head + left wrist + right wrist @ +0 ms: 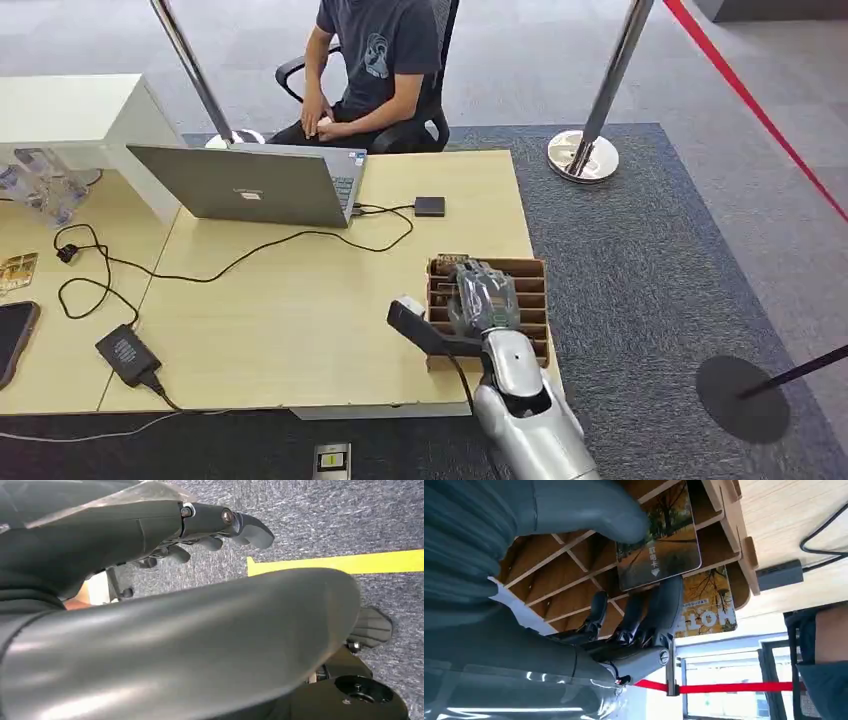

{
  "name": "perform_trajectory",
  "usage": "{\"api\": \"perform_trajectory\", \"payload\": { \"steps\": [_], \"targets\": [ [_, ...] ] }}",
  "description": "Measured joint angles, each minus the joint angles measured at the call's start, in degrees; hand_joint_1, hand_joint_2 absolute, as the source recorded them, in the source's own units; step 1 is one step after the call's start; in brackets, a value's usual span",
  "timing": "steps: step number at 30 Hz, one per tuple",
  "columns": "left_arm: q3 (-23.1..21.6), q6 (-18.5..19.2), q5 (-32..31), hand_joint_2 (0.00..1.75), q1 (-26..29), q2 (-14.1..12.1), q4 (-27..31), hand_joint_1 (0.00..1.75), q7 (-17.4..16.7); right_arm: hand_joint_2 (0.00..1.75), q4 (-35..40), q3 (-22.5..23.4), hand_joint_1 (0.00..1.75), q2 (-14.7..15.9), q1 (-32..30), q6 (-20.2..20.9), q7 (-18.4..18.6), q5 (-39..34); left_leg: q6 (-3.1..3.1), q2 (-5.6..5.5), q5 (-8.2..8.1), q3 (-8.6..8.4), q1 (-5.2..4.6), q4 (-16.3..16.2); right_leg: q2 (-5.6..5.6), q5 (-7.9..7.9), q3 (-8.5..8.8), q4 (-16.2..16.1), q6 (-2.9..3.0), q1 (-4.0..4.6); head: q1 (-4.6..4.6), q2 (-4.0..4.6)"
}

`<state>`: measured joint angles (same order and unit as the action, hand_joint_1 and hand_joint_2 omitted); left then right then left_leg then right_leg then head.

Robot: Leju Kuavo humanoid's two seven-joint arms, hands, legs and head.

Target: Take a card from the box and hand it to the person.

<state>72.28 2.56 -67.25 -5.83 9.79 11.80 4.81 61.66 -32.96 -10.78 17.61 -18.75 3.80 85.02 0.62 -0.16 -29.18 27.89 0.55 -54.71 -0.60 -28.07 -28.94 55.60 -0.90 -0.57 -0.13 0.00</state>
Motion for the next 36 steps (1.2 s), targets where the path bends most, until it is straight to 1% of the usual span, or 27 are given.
{"api": "perform_trajectory", "payload": {
  "steps": [4, 11, 12, 14, 18, 36],
  "targets": [
    [0.0, 0.0, 0.11, 0.0, 0.0, 0.0, 0.0, 0.0, 0.07, 1.75, 0.4, -0.5, 0.86, 0.48, -0.22, 0.09, -0.22, 0.0, 0.0, 0.0, 0.0, 0.0, 0.0, 0.0, 0.0, 0.0, 0.0, 0.0, 0.0, 0.0, 0.0, 0.0],
    [0.0, 0.0, 0.11, 0.0, 0.01, 0.0, 0.0, 0.0, 0.07, 1.75, 0.59, -1.05, 0.96, 1.12, -0.29, -0.22, -0.39, -0.18, 0.0, 0.0, 0.0, 0.01, 0.0, 0.0, 0.0, 0.0, 0.0, 0.0, 0.0, 0.0, 0.0, 0.02],
    [0.0, 0.0, 0.11, 0.0, 0.01, 0.0, 0.0, 0.0, 0.07, 1.75, 0.59, -1.14, 1.06, 1.2, -0.27, -0.41, -0.39, -0.35, 0.0, 0.0, 0.0, 0.01, 0.0, 0.0, 0.0, 0.0, 0.0, 0.0, 0.0, 0.0, 0.0, 0.02],
    [0.0, 0.0, 0.11, 0.0, 0.0, 0.0, 0.0, 0.0, 0.07, 1.75, 0.59, -1.31, 1.19, 1.29, -0.25, -0.63, -0.37, -0.68, 0.0, 0.0, 0.0, 0.01, 0.0, 0.0, 0.0, 0.0, 0.0, 0.0, 0.0, 0.0, 0.0, 0.02],
    [0.0, 0.0, 0.04, 0.0, -0.01, 0.0, 0.0, 0.0, 0.07, 1.75, 0.59, -1.4, 1.26, 1.38, -0.2, -1.0, -0.24, -1.11, 0.0, 0.0, 0.0, 0.0, 0.0, 0.0, 0.0, 0.0, 0.0, 0.0, 0.0, 0.0, 0.0, 0.02],
    [0.0, 0.0, -0.22, 0.0, 0.0, 0.02, 0.0, 0.0, 0.07, 1.75, 0.59, -1.47, 1.38, 1.33, -0.18, -1.44, 0.59, -1.09, 0.0, 0.0, 0.01, -0.02, 0.0, 0.0, 0.0, 0.01, 0.03, -0.01, 0.0, 0.0, 0.0, 0.02]
  ]
}}
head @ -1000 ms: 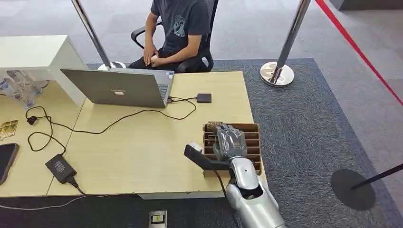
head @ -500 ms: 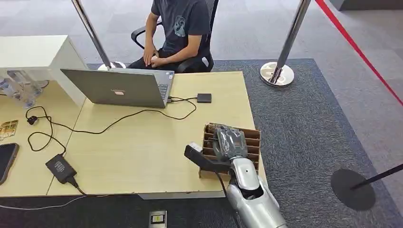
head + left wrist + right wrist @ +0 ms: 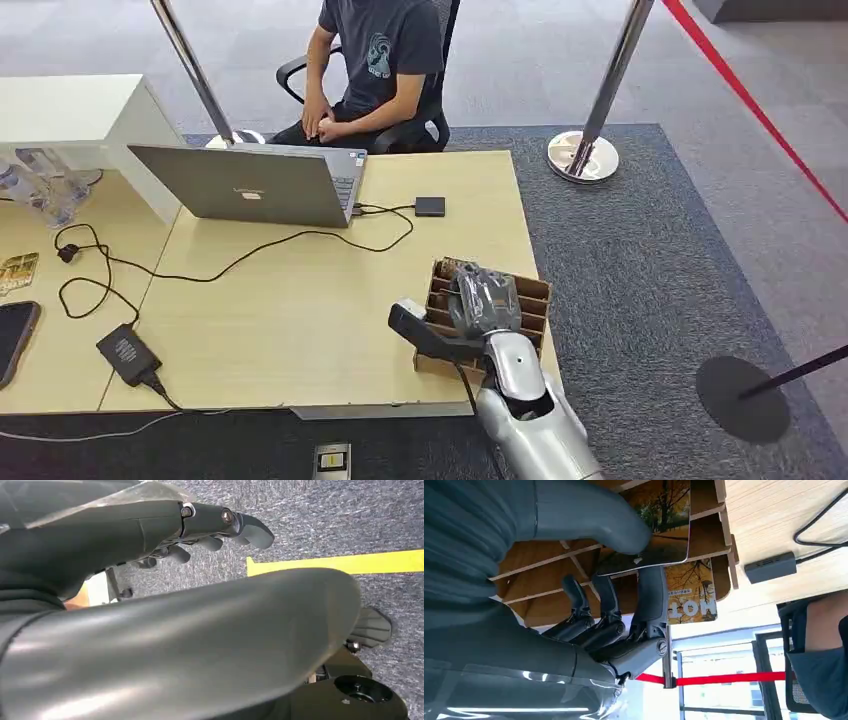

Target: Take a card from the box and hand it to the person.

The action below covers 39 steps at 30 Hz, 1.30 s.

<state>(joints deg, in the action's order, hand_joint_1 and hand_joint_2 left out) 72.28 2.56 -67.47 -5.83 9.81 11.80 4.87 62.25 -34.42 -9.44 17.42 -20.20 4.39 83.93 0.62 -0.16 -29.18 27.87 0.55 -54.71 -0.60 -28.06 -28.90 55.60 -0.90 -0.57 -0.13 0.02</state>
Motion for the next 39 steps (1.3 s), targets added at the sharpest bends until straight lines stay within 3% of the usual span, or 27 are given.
{"api": "perform_trajectory", "payload": {
  "steps": [5, 7, 39],
  "targets": [
    [0.0, 0.0, 0.0, 0.0, 0.0, -0.02, 0.0, 0.0, 0.0, 1.75, 0.0, 0.0, 1.5, -0.02, 0.0, 0.0, 0.02, 0.0, 0.0, 0.0, 0.0, 0.0, 0.0, 0.0, 0.0, 0.0, 0.0, 0.0, 0.0, 0.0, 0.0, 0.0],
    [0.0, 0.0, 0.0, 0.0, 0.0, -0.02, 0.0, 0.0, 0.0, 1.75, 0.02, 0.0, 1.75, -0.02, 0.0, 0.0, 0.02, 0.0, 0.0, 0.0, 0.0, 0.0, 0.0, 0.0, 0.0, 0.0, 0.0, 0.0, 0.0, 0.0, 0.0, -0.02],
    [0.0, 0.0, 0.09, 0.0, 0.0, 0.0, 0.0, 0.0, -0.44, 1.75, 0.31, 0.0, 1.75, 0.0, -0.09, -0.15, -1.27, -0.28, 0.0, 0.0, 0.0, 0.02, 0.0, 0.0, 0.0, 0.0, -0.02, 0.0, 0.0, 0.0, 0.0, 0.0]
  ]
}}
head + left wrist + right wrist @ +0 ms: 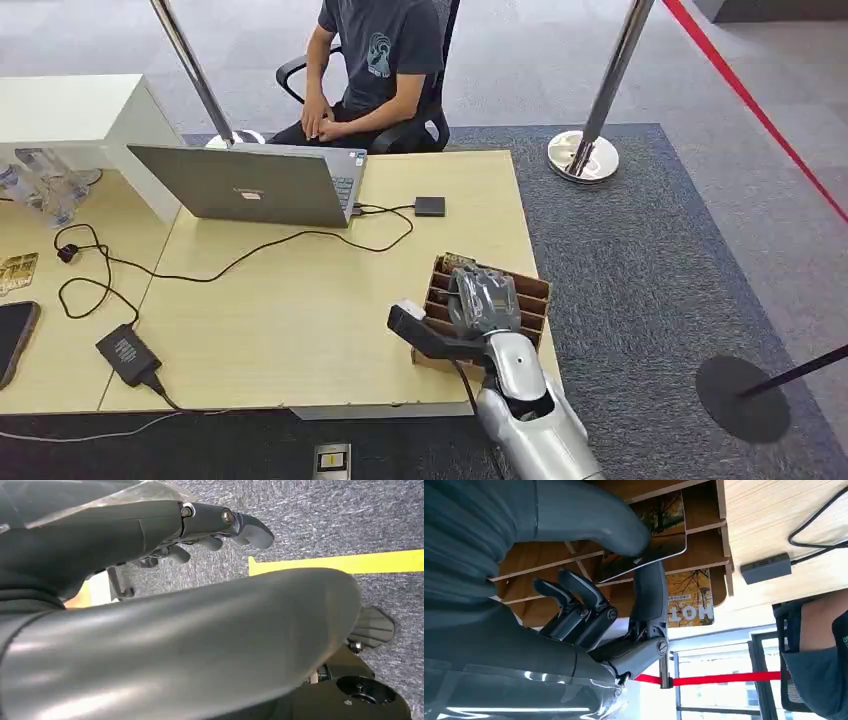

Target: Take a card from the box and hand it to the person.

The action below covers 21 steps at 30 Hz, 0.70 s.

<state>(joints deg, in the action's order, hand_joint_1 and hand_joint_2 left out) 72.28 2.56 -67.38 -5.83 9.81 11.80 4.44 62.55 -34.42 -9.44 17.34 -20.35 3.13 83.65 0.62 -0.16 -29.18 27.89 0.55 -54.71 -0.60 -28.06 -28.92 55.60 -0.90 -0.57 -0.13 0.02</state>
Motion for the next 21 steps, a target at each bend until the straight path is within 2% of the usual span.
{"api": "perform_trajectory", "payload": {
  "steps": [21],
  "targets": [
    [0.0, 0.0, 0.39, 0.0, 0.01, 0.0, 0.0, 0.0, 0.0, 1.75, 1.62, 0.0, 1.75, 0.11, -0.11, -0.15, -0.46, -0.22, 0.0, 0.0, 0.0, 0.01, 0.0, 0.0, 0.0, 0.0, -0.02, 0.0, 0.0, 0.0, 0.0, -0.02]
  ]
}}
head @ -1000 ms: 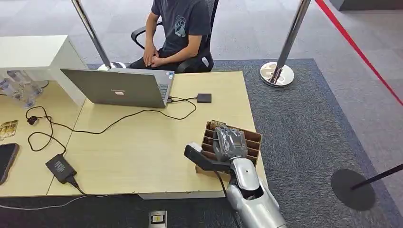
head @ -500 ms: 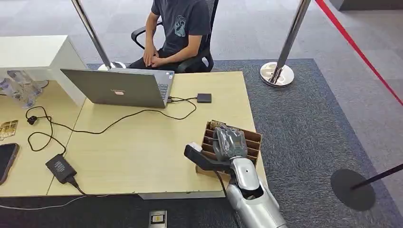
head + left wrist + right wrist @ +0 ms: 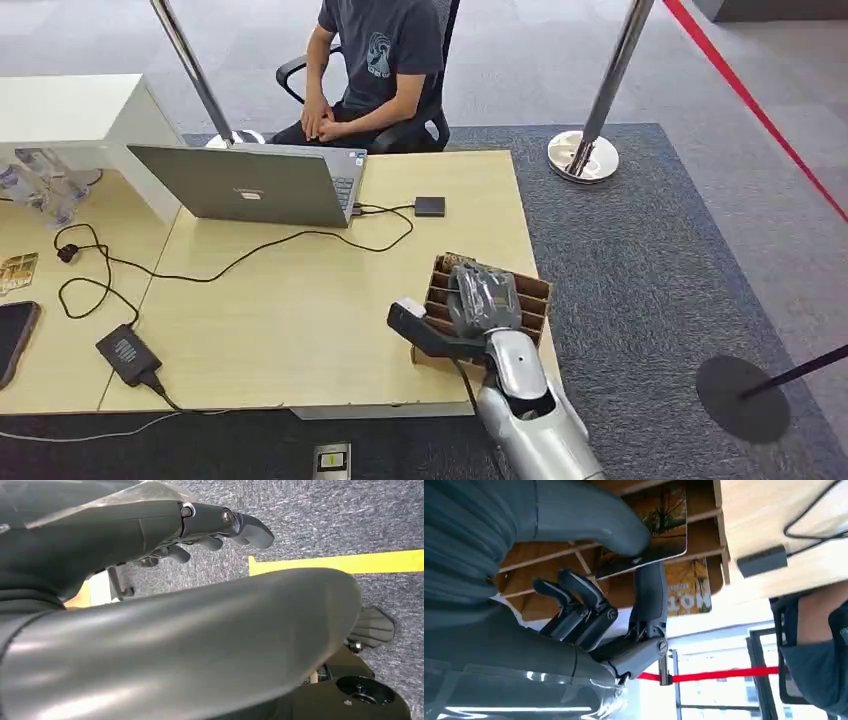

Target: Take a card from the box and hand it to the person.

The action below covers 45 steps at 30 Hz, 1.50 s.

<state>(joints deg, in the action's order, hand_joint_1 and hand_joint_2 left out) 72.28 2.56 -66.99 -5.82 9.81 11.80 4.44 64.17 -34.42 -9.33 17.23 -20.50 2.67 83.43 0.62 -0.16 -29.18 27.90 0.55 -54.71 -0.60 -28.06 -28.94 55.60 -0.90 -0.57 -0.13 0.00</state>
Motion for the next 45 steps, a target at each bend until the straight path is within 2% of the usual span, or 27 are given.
{"api": "perform_trajectory", "payload": {
  "steps": [10, 22, 26, 35, 45],
  "targets": [
    [0.0, 0.0, 0.0, 0.0, 0.01, 0.0, 0.0, 0.0, 0.37, 1.75, 7.94, 0.0, 1.75, 2.06, -1.67, -0.98, 0.55, 1.42, 0.0, 0.0, 0.0, 0.06, 0.0, 0.0, 0.0, 0.0, -0.06, -0.01, 0.0, 0.0, 0.0, 0.0],
    [0.0, 0.0, -0.2, 0.0, 0.06, 0.0, 0.0, 0.0, 0.98, 1.75, 23.05, -0.31, 1.75, 7.04, -6.09, -3.78, 1.09, 3.78, 0.0, -0.01, -0.01, 0.14, 0.0, 0.0, 0.0, 0.0, -0.15, -0.01, 0.0, -0.01, 0.0, 0.02],
    [0.0, 0.0, -0.15, 0.0, 0.02, 0.0, 0.0, 0.0, 0.83, 1.75, 25.94, -1.14, 1.75, 8.04, -6.5, -3.72, 1.01, 3.19, 0.0, -0.01, -0.01, 0.14, 0.0, 0.0, 0.0, 0.0, -0.14, -0.01, 0.0, 0.0, 0.0, 0.02],
    [0.0, 0.0, 0.09, 0.0, -0.03, 0.0, 0.0, 0.0, 1.07, 1.75, 25.07, -1.4, 1.75, 8.37, -5.32, -3.63, -0.44, -0.35, 0.0, -0.01, 0.0, 0.15, 0.0, 0.0, 0.0, 0.0, -0.13, 0.0, 0.0, 0.0, 0.0, 0.02],
    [0.0, 0.18, -0.26, 0.0, -0.08, 0.04, 0.0, 0.0, 1.33, 1.75, 18.29, -1.31, 1.75, 6.86, -0.67, -5.68, -1.99, -2.73, 0.0, -0.01, 0.0, 0.15, 0.0, 0.0, 0.0, 0.0, -0.13, 0.01, 0.0, 0.0, 0.0, 0.0]
  ]
}}
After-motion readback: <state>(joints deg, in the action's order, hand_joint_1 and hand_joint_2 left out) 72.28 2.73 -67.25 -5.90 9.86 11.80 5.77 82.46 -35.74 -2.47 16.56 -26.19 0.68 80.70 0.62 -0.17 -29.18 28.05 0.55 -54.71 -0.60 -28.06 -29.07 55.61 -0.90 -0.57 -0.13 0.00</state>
